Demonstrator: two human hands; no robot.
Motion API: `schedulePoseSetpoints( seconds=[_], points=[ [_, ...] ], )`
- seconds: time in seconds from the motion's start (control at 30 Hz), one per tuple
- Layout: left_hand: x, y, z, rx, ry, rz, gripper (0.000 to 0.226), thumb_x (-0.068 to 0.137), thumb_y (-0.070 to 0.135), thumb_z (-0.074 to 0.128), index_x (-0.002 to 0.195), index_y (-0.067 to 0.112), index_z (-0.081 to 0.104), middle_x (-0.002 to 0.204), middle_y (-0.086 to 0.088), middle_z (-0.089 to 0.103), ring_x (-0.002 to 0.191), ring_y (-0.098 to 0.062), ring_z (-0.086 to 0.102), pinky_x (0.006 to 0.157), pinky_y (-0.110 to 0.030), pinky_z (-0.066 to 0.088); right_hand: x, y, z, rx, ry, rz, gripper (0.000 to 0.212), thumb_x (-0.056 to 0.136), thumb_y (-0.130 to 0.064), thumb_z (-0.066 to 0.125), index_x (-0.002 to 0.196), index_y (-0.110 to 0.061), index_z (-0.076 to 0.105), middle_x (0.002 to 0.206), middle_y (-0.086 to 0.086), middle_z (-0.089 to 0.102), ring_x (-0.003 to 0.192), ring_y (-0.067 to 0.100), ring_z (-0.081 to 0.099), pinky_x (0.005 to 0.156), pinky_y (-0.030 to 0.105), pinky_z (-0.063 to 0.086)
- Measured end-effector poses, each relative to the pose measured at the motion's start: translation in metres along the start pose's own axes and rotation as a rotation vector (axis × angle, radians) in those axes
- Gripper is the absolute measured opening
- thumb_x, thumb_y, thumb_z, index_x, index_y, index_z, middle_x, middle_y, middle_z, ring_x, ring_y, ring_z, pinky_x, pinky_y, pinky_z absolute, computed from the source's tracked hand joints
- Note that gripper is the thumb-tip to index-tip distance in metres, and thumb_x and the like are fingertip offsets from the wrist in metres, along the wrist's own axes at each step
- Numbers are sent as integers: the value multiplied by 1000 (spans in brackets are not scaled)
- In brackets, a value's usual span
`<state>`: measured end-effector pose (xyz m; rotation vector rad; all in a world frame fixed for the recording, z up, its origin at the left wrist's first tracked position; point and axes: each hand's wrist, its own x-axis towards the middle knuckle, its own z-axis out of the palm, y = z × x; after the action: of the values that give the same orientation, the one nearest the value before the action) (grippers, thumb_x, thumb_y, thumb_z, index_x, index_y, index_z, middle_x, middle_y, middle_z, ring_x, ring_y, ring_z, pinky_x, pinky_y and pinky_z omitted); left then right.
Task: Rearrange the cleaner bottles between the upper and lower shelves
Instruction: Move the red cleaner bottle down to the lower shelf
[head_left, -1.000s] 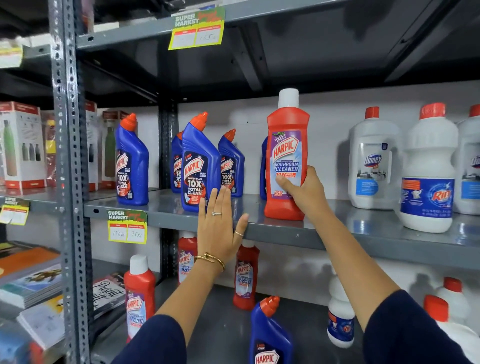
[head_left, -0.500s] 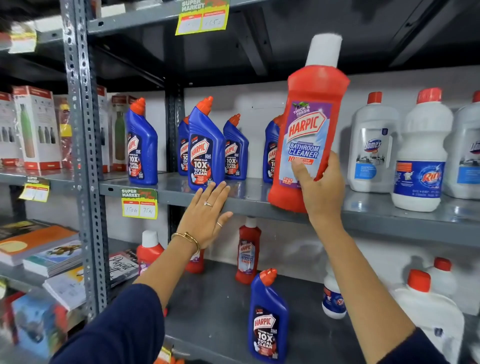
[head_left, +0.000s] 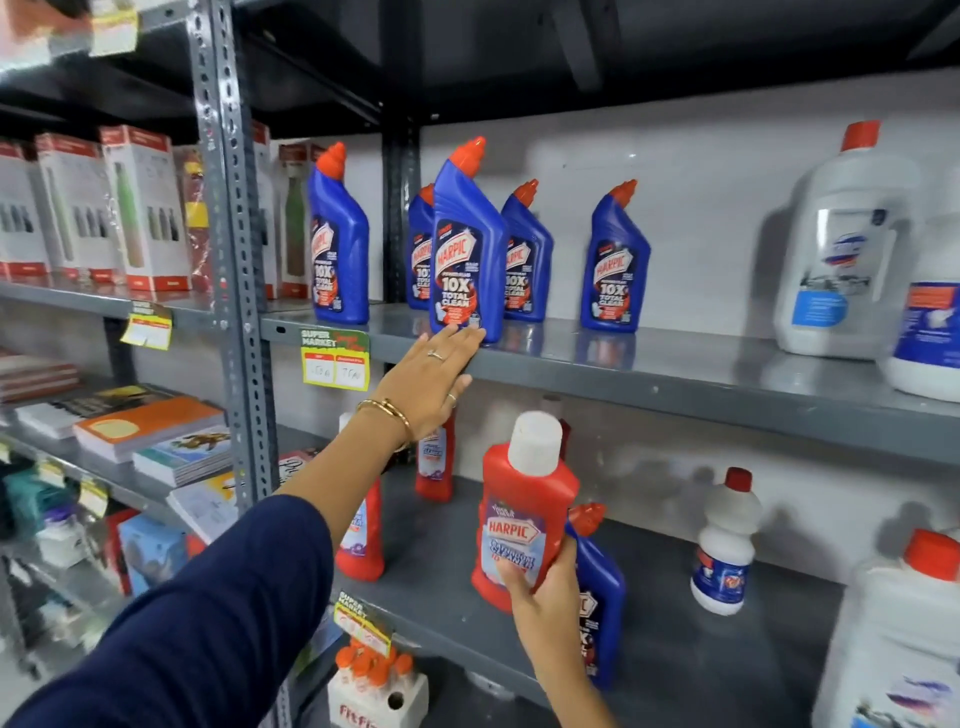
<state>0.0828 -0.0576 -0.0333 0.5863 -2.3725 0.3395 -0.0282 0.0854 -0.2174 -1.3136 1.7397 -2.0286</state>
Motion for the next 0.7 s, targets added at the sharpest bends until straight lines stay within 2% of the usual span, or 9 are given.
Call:
schedulePoseSetpoints(
  seconds=[0.07,0.13,0.2,0.3,0.4,0.47,0.57,0.63,0.7],
  points=[
    [-1,1,-1,-20,8,-4,51,97,15,36,143,11,13,152,-10,20,140,-25,10,113,-42,7,-2,24,8,-63,-36,66,50,73,-5,71,103,-28,38,93,-5,58,87,13,57,79,22,42],
    [-1,3,2,-24,32,-11,51,97,14,36,143,11,13,152,-9,20,140,-25,9,113,-42,7,0,41,15,-108,-64,116,46,72,-3,71,100,-22,40,94,0,59,89,19,59,80,28,43],
    [-1,4,3,-29,61,-20,51,97,13,37,142,11,14,151,-9,21,140,-25,10,113,-43,7,5,53,21,-129,-91,141,43,71,-1,71,98,-17,42,93,5,61,88,25,61,77,29,44],
    [-1,3,6,-39,89,-28,51,97,13,37,142,11,15,151,-9,23,139,-25,11,113,-43,7,13,70,33,-180,-140,171,42,71,-3,72,96,-16,40,94,12,62,83,24,60,74,30,44],
    [-1,2,8,-48,111,-24,51,97,12,38,142,11,16,151,-10,23,139,-25,12,113,-43,6,16,85,44,-209,-154,208,39,73,-5,72,94,-14,40,98,18,63,89,28,61,76,32,46],
    [-1,2,10,-53,134,-21,51,96,11,39,142,10,16,150,-10,24,139,-26,13,112,-43,6,19,92,50,-203,-149,223,37,74,-7,71,99,-7,43,101,20,63,91,30,61,76,30,44],
    [-1,2,12,-56,152,-25,51,95,10,40,142,10,17,150,-10,25,138,-27,14,112,-42,5,26,99,54,-202,-181,233,47,76,-9,70,111,3,42,107,22,62,95,33,61,79,34,46],
    [-1,2,13,-50,153,-26,52,95,10,40,142,10,17,150,-10,25,138,-27,14,112,-42,5,30,100,55,-204,-204,238,52,77,-10,69,117,6,39,110,23,61,98,33,60,82,37,47],
    [-1,2,13,-47,153,-28,51,95,11,40,142,10,18,150,-11,25,138,-28,13,112,-42,5,31,101,55,-213,-209,241,55,77,-11,69,119,6,38,111,23,61,98,32,60,81,34,46]
  ],
)
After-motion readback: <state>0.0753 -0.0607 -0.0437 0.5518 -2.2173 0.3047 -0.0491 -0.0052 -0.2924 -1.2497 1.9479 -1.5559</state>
